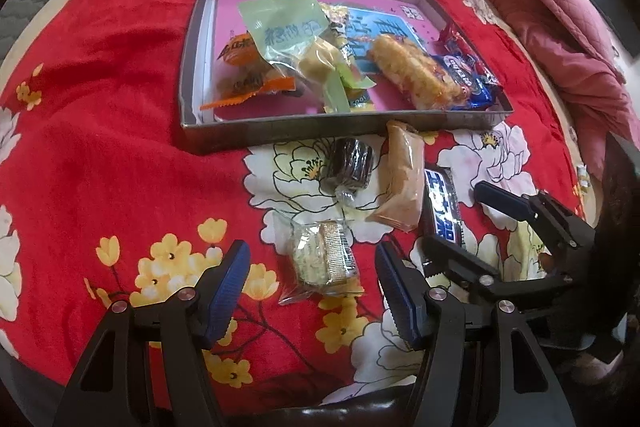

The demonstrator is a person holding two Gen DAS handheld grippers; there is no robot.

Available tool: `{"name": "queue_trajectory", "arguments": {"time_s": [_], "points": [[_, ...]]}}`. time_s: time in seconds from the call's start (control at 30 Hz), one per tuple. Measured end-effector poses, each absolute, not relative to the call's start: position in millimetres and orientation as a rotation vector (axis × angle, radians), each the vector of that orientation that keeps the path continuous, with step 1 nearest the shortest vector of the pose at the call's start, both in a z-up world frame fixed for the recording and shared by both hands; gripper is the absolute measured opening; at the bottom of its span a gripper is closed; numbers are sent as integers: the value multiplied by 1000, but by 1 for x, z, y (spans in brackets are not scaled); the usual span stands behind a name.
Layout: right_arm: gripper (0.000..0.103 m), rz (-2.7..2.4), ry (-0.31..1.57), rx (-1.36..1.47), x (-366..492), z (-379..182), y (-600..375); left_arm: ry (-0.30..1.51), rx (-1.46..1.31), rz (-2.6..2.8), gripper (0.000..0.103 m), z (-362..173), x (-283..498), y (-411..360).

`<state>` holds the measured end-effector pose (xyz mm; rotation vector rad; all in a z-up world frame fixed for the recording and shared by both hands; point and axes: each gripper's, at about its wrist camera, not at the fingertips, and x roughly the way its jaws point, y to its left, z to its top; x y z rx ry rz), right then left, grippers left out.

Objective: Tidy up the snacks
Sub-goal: 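Move both grippers back toward the chocolate bar and snacks beside the tray, then grasp the chocolate bar with the right gripper while the left grasps the clear wafer packet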

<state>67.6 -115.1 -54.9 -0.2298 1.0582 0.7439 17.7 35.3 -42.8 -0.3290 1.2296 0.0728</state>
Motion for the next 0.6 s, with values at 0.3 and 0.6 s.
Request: {"name": "queue_trajectory", "arguments": {"time_s": [0.3, 0.6], "points": [[80, 694, 1050, -282, 69, -62, -113, 1251, -331, 67, 66, -51, 20, 31], [63, 643, 1048, -234, 84, -61, -128, 1261, -349, 67, 66, -59, 21, 31]]}}
